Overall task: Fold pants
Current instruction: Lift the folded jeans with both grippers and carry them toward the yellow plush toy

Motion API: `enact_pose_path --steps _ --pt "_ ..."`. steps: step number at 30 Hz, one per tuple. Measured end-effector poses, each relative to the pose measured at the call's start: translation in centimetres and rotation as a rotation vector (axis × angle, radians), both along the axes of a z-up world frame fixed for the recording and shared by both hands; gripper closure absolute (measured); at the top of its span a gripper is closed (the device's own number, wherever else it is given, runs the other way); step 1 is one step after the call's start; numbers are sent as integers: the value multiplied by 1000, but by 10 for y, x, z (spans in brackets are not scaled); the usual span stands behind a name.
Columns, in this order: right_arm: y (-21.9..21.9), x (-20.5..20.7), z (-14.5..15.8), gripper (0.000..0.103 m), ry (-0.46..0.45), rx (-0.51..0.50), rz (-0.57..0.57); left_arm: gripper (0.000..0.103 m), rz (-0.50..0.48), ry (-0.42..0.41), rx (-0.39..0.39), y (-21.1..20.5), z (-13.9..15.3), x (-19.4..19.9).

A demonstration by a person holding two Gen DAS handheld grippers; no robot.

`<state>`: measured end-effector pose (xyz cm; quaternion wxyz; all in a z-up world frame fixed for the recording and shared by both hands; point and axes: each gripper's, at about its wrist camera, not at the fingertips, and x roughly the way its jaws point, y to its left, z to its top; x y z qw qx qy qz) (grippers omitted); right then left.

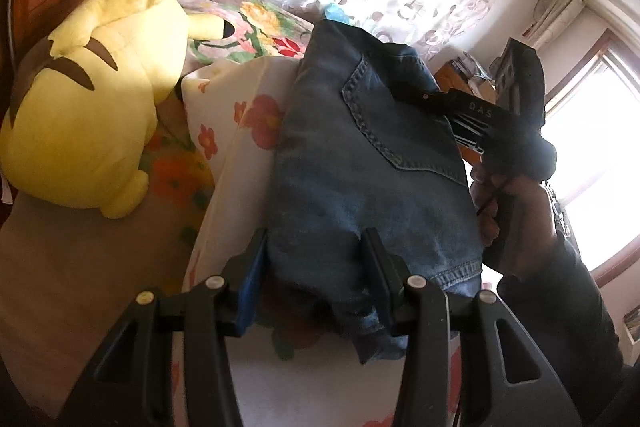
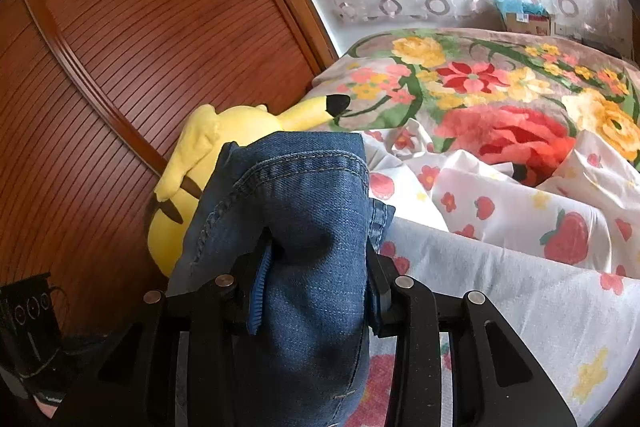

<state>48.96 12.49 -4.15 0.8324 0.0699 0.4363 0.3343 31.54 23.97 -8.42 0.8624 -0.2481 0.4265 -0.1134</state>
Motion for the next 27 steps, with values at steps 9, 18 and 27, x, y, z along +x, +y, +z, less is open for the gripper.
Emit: enact_pose_path --steps 9,18,27 --pt "4 -19 30 80 -50 87 23 96 -19 -78 21 -6 19 -13" --pt "66 -64 99 80 -154 136 156 97 48 -199 22 29 68 -57" --pt "89 -56 113 81 -104 287 202 97 108 -295 100 64 116 -70"
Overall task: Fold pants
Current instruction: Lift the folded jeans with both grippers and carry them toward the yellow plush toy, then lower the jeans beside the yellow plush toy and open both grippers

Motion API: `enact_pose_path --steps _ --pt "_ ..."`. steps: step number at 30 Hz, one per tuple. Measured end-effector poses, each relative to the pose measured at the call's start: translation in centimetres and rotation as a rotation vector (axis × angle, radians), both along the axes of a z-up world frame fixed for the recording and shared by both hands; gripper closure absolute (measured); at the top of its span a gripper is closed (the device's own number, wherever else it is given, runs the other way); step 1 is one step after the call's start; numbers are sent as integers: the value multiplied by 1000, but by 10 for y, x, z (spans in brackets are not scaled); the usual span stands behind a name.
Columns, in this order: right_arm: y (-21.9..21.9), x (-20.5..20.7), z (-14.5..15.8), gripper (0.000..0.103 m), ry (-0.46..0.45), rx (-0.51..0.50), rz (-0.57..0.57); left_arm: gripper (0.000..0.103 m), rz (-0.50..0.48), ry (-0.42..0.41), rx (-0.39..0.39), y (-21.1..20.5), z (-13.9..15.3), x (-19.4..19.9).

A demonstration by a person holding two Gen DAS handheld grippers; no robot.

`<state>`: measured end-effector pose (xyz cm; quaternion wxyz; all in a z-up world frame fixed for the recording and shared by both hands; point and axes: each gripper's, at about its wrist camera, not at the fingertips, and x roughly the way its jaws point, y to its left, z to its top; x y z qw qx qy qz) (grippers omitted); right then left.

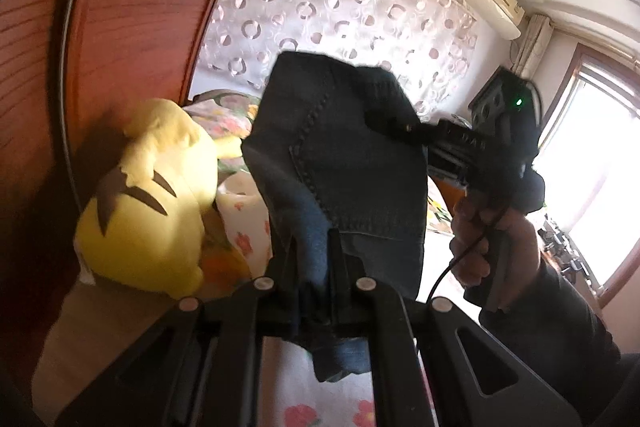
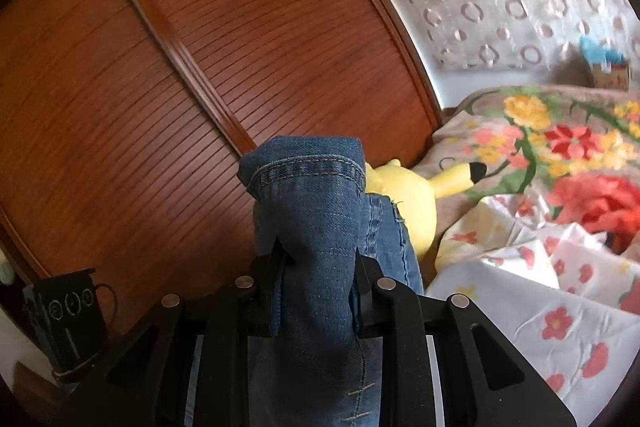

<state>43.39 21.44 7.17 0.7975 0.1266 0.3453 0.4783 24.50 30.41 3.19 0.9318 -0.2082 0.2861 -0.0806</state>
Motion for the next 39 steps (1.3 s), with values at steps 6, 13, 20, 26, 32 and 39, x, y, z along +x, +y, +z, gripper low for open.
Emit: enact_pose_path --steps 6,13,20,26,32,39 --pt "-35 53 -67 78 133 -127 -109 97 -51 124 10 -20 -50 51" --pt "-89 85 -100 29 228 -273 -259 97 -62 217 42 -50 -94 77" --pt "-95 67 -60 35 38 -377 -273 94 -52 233 98 -57 -99 78" --pt "-71 50 -66 82 -99 -423 -177 87 -17 214 220 -67 -83 67" --pt "-72 65 -100 82 -36 -477 -223 85 0 158 269 -75 -64 48" --pt "-89 39 -76 82 -55 -421 -236 64 3 146 327 -87 -51 39"
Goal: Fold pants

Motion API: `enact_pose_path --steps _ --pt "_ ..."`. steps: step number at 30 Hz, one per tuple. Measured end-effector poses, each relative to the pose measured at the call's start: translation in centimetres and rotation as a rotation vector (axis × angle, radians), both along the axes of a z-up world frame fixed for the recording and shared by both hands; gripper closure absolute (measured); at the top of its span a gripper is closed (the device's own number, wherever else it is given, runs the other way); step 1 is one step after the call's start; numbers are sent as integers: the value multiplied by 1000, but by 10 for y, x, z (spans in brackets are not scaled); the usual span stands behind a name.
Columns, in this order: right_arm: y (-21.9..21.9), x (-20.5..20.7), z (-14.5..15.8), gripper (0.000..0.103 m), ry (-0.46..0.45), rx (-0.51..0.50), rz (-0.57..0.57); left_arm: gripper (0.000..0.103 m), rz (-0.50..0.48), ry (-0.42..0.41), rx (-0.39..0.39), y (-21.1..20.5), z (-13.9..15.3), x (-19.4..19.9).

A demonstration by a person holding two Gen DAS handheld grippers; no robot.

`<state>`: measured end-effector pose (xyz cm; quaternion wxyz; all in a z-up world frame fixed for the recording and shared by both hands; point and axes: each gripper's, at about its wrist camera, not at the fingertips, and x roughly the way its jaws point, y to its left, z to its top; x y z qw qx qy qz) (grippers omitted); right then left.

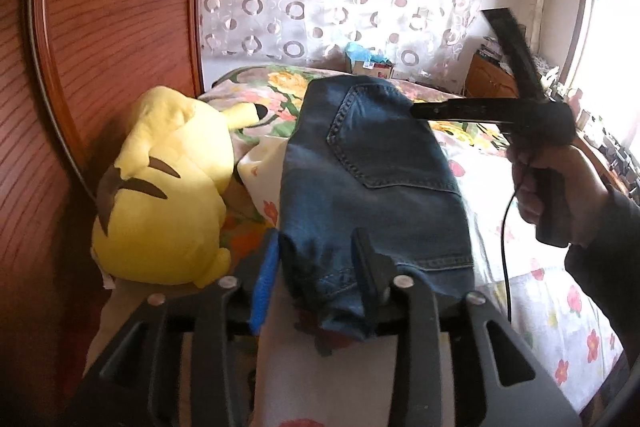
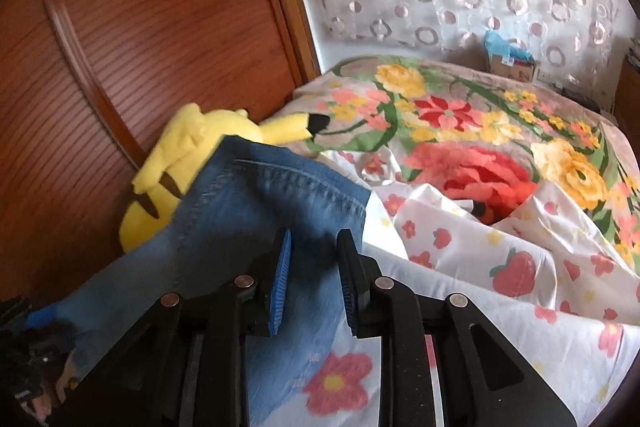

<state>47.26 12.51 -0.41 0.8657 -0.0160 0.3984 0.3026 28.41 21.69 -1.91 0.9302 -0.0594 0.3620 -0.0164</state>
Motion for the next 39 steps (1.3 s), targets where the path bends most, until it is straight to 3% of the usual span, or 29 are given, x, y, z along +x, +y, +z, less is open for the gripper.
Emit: enact_pose_path --steps 7,11,26,35,39 --pt "-32 -64 38 82 -71 44 25 54 -28 -52 44 -24 29 -28" --pt "-52 -103 56 82 -110 50 32 39 -57 -84 56 -43 45 -46" --pt "-158 -232 90 79 -196 93 -71 33 -110 -246 123 -129 103 -119" --pt "-216 -307 114 55 -284 114 -181 33 -92 -290 117 -176 124 -156" --pt "-239 -343 127 45 -351 93 -243 33 -81 -272 85 -190 127 -166"
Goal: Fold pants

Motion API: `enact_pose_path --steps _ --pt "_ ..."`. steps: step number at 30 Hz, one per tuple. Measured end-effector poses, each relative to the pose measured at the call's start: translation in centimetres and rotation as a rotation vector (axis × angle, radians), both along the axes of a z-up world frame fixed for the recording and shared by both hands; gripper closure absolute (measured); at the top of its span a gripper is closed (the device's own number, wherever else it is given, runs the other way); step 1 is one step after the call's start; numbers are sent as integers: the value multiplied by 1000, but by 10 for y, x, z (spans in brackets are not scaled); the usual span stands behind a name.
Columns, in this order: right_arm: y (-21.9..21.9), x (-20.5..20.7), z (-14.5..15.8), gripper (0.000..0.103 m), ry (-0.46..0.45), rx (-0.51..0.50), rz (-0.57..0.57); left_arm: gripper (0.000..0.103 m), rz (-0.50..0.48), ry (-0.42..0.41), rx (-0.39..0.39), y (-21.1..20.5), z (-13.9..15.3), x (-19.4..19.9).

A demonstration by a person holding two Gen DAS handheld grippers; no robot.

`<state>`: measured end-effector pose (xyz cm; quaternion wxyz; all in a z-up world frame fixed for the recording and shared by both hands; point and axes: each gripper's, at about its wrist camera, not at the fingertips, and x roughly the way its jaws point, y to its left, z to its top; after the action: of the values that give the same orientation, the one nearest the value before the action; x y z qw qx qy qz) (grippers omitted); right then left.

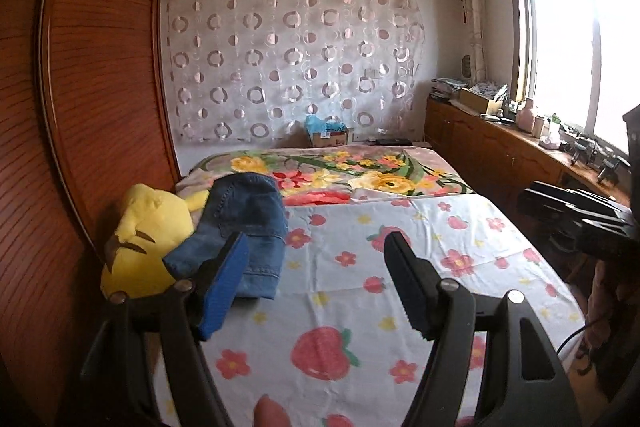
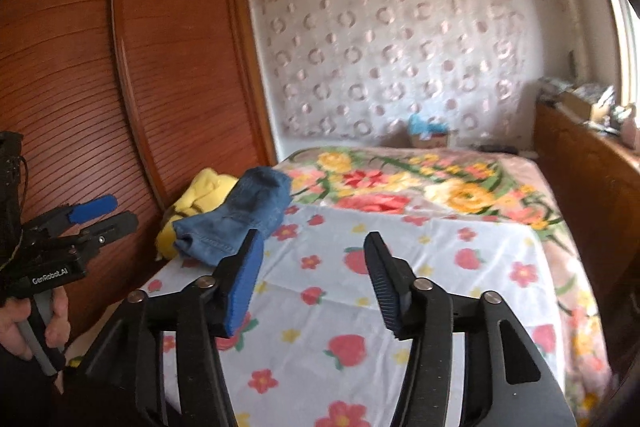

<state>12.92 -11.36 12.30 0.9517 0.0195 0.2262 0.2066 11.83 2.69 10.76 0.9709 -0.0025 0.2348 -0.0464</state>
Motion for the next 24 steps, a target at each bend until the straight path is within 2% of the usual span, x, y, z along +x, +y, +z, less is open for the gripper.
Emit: enact_pose_path --steps 4,12,24 --pt "-16 -26 9 29 -45 -4 -69 33 -8 4 -18 -12 3 -10" --pt "-36 -59 17 23 -77 -22 -150 33 -16 -11 -11 -30 11 -24" --pt "-52 -83 18 21 -97 -24 -198 33 -26 -15 4 -44 13 -34"
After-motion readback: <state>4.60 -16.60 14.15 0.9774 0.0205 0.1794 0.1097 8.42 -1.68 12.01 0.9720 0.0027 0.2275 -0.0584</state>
